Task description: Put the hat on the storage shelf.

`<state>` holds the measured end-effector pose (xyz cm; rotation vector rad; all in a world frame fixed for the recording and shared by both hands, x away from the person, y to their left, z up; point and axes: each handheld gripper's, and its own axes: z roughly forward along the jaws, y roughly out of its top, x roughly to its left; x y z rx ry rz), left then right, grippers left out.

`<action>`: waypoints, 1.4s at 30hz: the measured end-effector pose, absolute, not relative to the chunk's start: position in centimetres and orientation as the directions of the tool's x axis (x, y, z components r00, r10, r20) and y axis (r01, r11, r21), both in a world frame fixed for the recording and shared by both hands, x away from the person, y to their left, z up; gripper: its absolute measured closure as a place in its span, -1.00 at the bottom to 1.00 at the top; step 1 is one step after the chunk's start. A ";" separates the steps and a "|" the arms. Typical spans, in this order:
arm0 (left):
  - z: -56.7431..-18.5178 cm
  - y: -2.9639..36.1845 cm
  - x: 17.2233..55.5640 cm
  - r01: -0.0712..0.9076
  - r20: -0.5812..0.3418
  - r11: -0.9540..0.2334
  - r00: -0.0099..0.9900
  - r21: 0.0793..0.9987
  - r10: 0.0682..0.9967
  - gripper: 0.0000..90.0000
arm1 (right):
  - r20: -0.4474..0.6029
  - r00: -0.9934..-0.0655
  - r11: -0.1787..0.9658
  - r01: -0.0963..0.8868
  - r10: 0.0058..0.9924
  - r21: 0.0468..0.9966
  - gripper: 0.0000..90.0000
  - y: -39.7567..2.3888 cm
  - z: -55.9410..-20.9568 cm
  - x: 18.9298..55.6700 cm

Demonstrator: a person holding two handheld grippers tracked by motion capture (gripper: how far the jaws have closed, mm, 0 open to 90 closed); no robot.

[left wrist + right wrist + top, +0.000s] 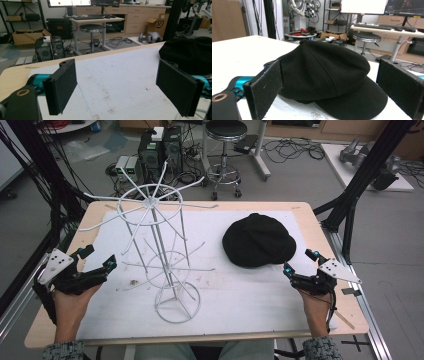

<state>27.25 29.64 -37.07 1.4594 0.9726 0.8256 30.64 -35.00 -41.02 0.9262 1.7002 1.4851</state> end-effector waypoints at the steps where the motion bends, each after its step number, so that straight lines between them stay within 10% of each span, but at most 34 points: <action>1: -37.1 29.7 27.3 0.117 -0.034 -0.016 0.411 0.993 0.911 -0.62 | -0.047 -0.512 0.098 0.074 0.858 0.992 -0.86 -34.9 -41.0 30.6; 42: -36.6 30.4 26.8 0.104 -0.084 0.045 0.417 0.994 0.905 -0.62 | -0.072 -0.516 0.114 0.050 0.854 0.992 -0.86 -35.0 -39.5 33.4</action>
